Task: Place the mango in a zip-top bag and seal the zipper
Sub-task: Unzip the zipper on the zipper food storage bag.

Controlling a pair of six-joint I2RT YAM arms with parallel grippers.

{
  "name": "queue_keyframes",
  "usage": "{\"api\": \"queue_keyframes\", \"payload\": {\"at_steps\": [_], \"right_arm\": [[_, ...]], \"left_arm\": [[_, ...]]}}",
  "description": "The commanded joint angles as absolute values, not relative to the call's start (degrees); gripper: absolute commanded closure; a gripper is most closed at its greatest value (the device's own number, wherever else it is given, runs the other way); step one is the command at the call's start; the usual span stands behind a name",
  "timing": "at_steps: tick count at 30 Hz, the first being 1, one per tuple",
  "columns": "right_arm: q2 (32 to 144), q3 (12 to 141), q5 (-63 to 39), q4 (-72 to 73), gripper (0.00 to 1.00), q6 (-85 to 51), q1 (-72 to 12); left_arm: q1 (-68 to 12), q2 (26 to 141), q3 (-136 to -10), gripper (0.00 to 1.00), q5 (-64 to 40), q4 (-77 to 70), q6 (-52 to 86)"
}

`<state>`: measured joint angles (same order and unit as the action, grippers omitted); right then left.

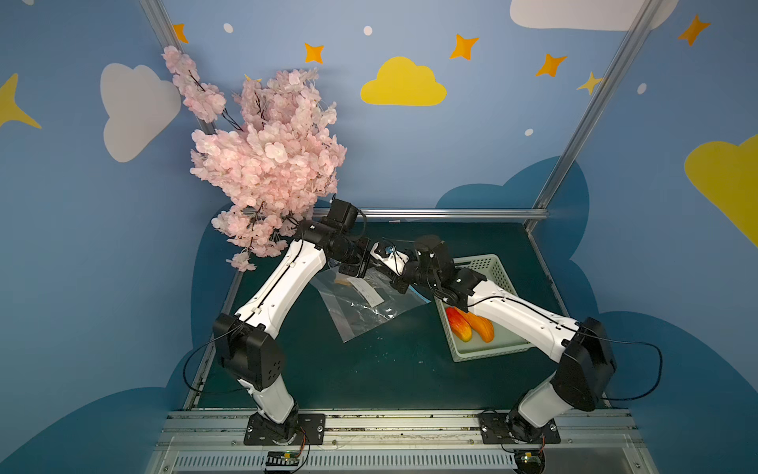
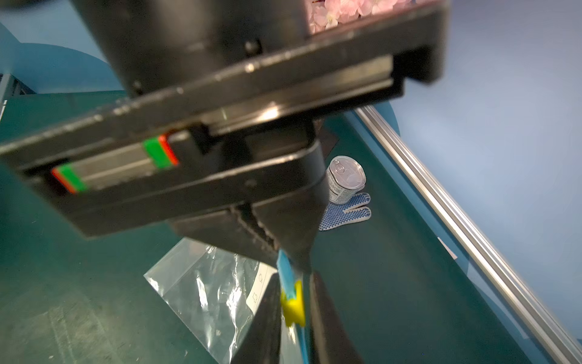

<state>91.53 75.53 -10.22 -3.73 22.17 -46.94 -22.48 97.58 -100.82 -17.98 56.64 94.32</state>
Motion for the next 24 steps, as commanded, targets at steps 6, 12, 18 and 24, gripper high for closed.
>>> {"api": "queue_keyframes", "payload": {"at_steps": [6, 12, 18, 24], "right_arm": [[91.59, 75.95, -8.89, -4.40, 1.00, 21.81, -46.91], [89.67, 73.23, -5.45, -6.85, 1.00, 22.37, -46.96], [87.47, 69.04, -4.14, -6.64, 1.00, 21.84, -46.77], [86.44, 66.05, -3.99, -6.31, 1.00, 21.06, -46.43]], "left_arm": [[-22.32, 96.50, -102.59, 0.97, -17.60, 58.83, 93.23], [-21.33, 96.24, -104.82, 0.97, -16.68, 60.63, 91.52], [-20.38, 96.02, -106.07, 0.97, -16.94, 61.94, 89.96], [-19.88, 96.06, -106.49, 0.97, -17.56, 62.04, 89.03]]}}
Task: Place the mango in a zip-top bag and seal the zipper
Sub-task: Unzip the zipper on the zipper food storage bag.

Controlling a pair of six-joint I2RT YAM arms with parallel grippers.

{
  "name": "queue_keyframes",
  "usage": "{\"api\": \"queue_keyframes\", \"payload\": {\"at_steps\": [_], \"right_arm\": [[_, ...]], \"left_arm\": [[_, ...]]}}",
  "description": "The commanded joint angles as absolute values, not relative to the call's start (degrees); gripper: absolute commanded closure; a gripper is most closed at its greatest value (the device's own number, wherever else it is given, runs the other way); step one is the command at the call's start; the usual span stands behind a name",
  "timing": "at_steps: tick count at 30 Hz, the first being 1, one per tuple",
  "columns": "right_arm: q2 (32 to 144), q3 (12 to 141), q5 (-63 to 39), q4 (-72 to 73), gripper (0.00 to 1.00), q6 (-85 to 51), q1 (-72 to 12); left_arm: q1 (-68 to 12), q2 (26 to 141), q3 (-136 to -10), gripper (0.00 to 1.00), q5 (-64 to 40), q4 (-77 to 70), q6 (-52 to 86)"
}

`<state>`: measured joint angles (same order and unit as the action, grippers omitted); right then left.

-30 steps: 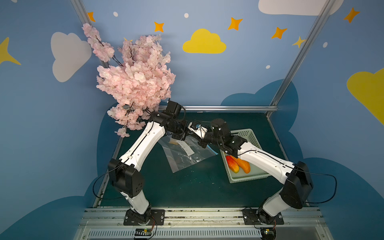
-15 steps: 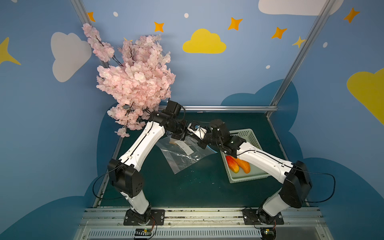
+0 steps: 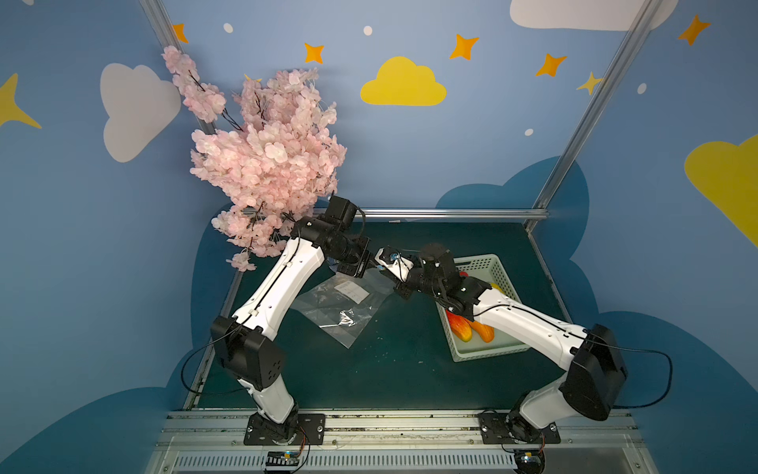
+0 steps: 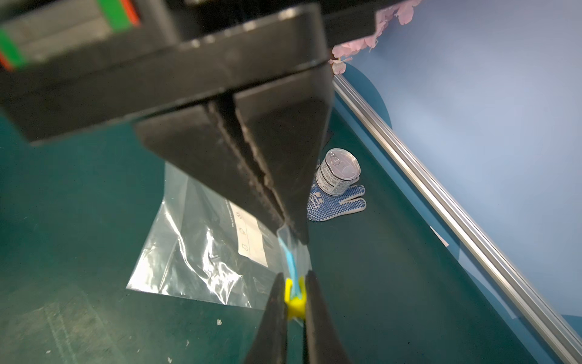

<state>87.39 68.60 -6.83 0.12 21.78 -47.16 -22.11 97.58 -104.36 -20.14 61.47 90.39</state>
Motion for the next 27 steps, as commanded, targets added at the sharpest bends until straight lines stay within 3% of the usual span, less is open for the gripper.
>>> {"api": "queue_keyframes", "payload": {"at_steps": [1, 7, 9, 12, 27], "right_arm": [[86.42, 66.29, -4.28, -6.16, 1.00, 21.12, -46.37], [88.48, 70.71, -4.30, -5.91, 1.00, 21.90, -46.42], [88.81, 71.69, -4.24, -5.59, 1.00, 22.23, -46.58], [88.95, 72.14, -4.34, -4.41, 1.00, 22.91, -46.77], [90.61, 72.95, -4.90, -2.44, 1.00, 23.68, -47.64]], "left_arm": [[-19.87, 96.27, -106.69, 0.97, -18.02, 61.95, 88.91], [-20.57, 97.11, -107.42, 0.94, -20.51, 64.25, 87.90], [-20.57, 97.11, -107.28, 0.75, -21.01, 65.15, 87.89], [-20.57, 96.73, -106.64, 0.64, -21.49, 65.21, 88.64], [-22.74, 96.55, -104.43, 0.65, -23.72, 60.79, 94.84]]}}
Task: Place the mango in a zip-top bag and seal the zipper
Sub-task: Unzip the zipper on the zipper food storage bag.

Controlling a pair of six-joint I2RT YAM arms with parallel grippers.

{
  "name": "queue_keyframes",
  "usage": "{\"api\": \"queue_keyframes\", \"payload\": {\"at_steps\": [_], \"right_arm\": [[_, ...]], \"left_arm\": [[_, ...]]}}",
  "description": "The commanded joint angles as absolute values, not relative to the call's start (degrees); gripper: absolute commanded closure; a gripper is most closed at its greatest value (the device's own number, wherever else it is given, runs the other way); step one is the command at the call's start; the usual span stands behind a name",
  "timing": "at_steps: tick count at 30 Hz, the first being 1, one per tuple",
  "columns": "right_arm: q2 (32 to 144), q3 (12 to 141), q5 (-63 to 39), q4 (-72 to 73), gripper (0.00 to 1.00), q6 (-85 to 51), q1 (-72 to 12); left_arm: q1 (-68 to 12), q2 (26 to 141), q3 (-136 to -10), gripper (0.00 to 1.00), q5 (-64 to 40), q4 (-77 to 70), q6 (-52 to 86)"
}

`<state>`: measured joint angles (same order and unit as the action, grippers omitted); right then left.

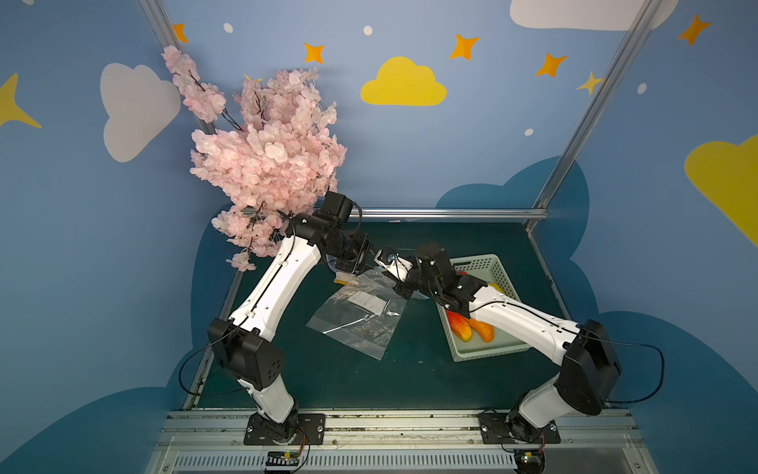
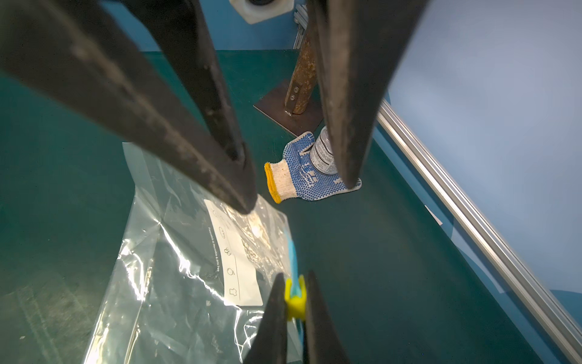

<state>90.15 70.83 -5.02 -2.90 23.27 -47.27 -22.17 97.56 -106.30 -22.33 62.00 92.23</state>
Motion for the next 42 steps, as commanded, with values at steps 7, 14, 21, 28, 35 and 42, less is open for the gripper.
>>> {"api": "queue_keyframes", "payload": {"at_steps": [7, 14, 21, 28, 35, 42], "right_arm": [[90.35, 72.97, -4.83, -1.86, 1.00, 23.63, -48.07], [90.26, 72.77, -4.66, -1.91, 1.00, 23.58, -48.35], [90.25, 72.87, -4.22, -1.74, 1.00, 23.64, -48.52], [90.01, 72.64, -4.04, -1.31, 1.00, 23.63, -48.82], [89.76, 72.38, -3.63, -1.32, 1.00, 23.73, -48.87], [89.49, 69.87, -2.18, -1.37, 1.00, 24.54, -48.11]], "left_arm": [[-23.19, 96.24, -101.89, 0.71, -23.19, 58.76, 97.96], [-23.14, 96.92, -102.74, 0.85, -22.68, 58.34, 98.14], [-23.20, 96.28, -101.07, 0.94, -22.72, 58.70, 97.71], [-23.01, 96.35, -100.46, 0.90, -22.51, 58.75, 97.47], [-22.59, 95.86, -100.04, 0.97, -21.76, 57.56, 97.38], [-20.97, 94.31, -99.51, 0.97, -22.80, 53.66, 95.13]]}}
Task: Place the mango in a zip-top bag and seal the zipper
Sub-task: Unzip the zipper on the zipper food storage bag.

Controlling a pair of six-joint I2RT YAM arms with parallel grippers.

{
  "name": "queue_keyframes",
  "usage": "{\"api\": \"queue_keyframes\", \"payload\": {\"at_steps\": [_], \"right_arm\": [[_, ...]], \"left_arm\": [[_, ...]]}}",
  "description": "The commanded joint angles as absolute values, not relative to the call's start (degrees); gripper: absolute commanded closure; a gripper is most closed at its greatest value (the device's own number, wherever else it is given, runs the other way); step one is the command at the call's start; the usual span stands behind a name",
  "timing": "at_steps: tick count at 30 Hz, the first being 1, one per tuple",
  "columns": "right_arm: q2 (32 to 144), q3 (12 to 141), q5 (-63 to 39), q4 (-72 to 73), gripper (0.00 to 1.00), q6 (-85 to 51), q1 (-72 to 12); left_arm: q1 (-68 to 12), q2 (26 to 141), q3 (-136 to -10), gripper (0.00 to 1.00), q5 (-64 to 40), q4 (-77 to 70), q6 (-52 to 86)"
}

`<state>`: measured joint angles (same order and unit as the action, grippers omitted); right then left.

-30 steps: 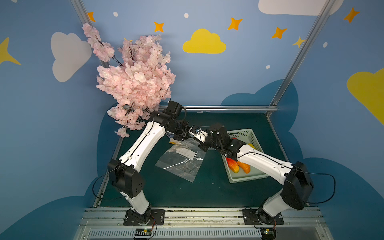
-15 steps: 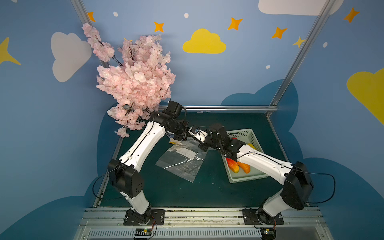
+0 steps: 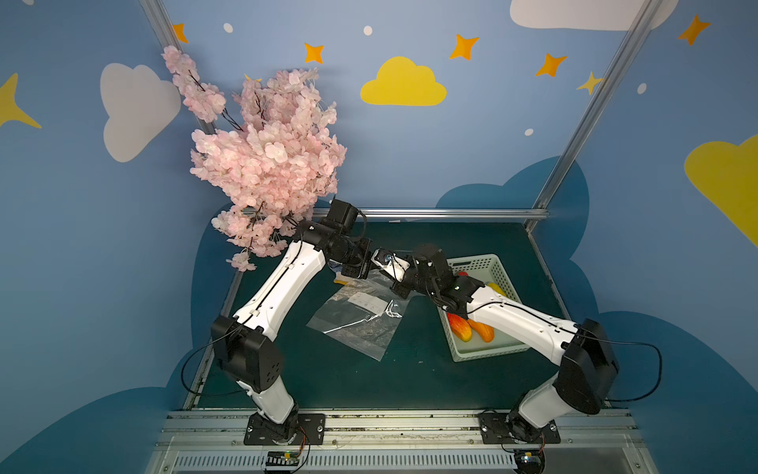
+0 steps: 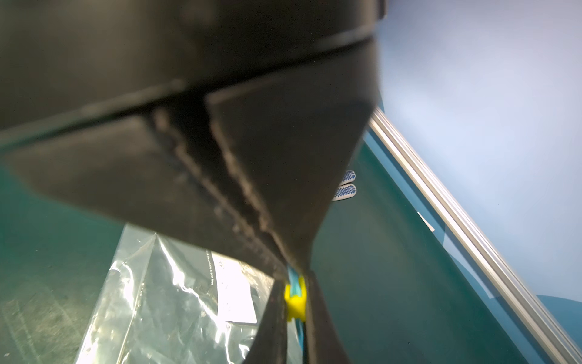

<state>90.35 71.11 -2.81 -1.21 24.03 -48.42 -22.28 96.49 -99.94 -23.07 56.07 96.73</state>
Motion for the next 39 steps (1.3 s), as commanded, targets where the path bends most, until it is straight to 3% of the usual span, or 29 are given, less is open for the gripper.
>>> {"api": "queue_keyframes", "payload": {"at_steps": [1, 39], "right_arm": [[89.47, 69.39, -2.43, -1.31, 1.00, 24.57, -47.82], [81.96, 56.83, -2.64, -12.09, 1.00, 21.58, -38.07]], "left_arm": [[-20.81, 94.15, -99.32, 0.97, -23.47, 53.15, 94.89], [-17.05, 96.19, -108.56, 0.97, -23.55, 58.36, 87.53]]}}
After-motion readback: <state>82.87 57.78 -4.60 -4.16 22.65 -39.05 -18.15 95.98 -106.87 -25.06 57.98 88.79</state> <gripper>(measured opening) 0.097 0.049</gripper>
